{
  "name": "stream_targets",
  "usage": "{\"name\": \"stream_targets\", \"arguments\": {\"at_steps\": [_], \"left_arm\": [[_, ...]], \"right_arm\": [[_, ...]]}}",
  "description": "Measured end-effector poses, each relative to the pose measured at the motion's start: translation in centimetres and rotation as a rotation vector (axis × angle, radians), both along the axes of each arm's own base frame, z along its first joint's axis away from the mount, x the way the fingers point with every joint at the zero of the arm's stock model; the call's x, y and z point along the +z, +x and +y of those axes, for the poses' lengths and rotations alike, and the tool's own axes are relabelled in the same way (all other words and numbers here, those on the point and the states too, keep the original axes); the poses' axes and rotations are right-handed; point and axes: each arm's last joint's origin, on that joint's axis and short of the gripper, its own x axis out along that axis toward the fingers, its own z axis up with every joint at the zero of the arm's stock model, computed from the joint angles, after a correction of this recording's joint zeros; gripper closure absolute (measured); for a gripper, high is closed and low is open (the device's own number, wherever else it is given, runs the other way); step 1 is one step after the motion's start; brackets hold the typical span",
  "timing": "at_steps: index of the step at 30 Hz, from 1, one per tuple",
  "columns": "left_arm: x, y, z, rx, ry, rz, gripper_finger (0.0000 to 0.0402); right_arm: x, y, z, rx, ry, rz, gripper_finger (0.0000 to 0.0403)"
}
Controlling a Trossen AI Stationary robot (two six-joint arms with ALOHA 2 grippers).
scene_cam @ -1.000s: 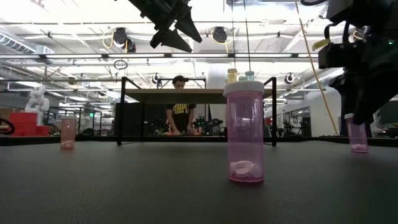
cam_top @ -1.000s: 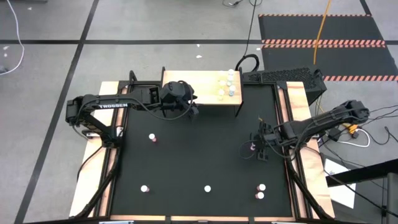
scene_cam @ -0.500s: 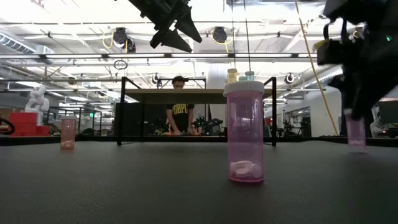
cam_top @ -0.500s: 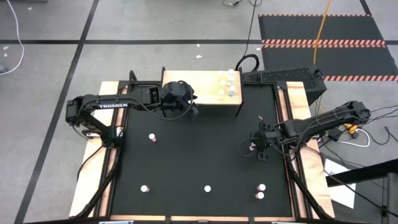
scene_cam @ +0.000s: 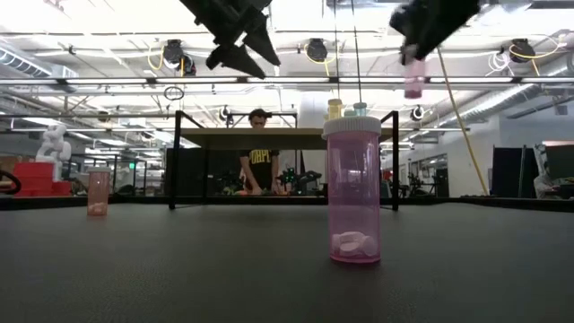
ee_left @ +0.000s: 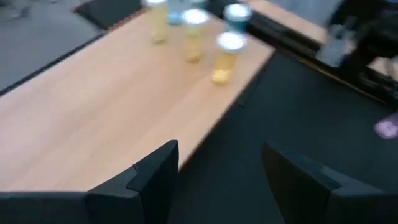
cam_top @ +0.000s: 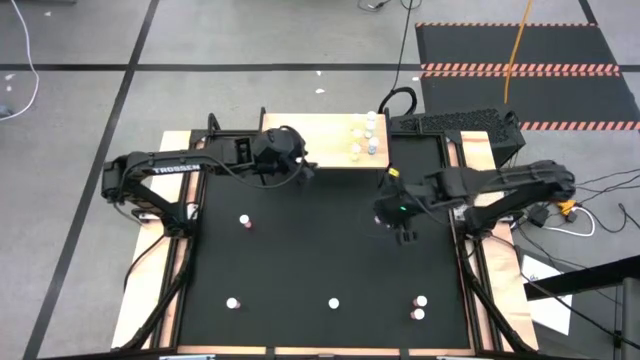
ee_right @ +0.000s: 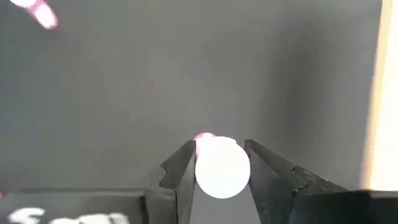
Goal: Pick and place medicine bottles onto shelf by color
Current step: Put the top right pink pill bottle on the shelf
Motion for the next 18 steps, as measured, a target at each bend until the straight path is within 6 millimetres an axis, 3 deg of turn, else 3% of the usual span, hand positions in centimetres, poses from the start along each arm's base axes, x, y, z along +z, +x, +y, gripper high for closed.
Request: {"name": "stream_targets", "arguments": {"at_steps": [6, 12, 18], "left_arm": [[1.4, -2.1, -0.1, 0.141, 0.028, 0.0, 0.0172], [2.1, -4.0, -0.3, 0.184, 0.067, 0.066, 0.0172], [1.9, -4.8, 0.7, 0.166, 0.153, 0.169, 0.0172]], "right_arm": [[1.9, 3.1, -2.8, 0.064, -0.094, 0.042, 0.0282], [4.5, 6.0, -6.6, -0.011, -0.141, -0.085, 0.0282], [7.3, 9.9, -10.7, -0.101, -0.19, -0.238, 0.0282]]}}
